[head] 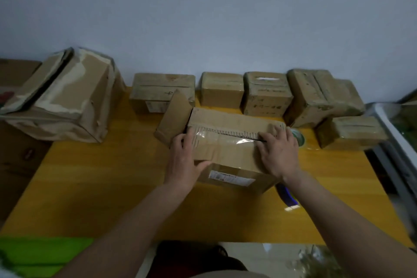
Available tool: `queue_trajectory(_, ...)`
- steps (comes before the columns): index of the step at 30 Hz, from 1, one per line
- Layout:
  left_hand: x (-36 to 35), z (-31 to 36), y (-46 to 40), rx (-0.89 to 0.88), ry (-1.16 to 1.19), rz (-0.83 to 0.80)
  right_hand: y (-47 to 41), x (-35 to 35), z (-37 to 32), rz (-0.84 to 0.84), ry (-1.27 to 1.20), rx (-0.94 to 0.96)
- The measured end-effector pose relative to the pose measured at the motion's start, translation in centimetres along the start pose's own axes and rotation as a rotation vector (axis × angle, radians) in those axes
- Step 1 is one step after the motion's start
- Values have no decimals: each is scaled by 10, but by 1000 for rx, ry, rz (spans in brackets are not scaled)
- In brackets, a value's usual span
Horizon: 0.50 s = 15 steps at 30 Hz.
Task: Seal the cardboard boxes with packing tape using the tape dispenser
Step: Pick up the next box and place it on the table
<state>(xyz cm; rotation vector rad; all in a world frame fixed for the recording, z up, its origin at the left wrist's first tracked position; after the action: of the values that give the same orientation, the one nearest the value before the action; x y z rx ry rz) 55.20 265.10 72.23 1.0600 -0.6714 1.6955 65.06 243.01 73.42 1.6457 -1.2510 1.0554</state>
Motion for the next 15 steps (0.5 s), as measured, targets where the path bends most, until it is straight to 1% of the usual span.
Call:
queue_trajectory(5,-1,8,2,83,108,24,1,3,-13,16,21,162)
queue_trajectory(9,4,8,-5,61,154,54,-1,2,-22,-25,-63,159)
queue_trajectory(10,4,6,-7,71,134,48,-2,3,-24,-26,-80,153)
queue_trajectory(13,7,-2,-20,108,-76,14,-7,2,-28,-79,-95,142)
queue_trajectory(15,11,-4,-30,88,-100,40,-11,2,-33,-96,-85,135)
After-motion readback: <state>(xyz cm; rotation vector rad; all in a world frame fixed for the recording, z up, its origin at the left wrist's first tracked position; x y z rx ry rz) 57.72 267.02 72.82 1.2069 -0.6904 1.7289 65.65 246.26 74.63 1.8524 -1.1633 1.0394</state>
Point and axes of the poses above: each hand's wrist, its own y-axis away from the middle knuckle, its own x-axis out of the back of the hand, z = x × y, the point moved 5 cm from there along -y, towards the middle knuckle, and after that the axes turned 9 degrees about -y, right-handed, at the moved point
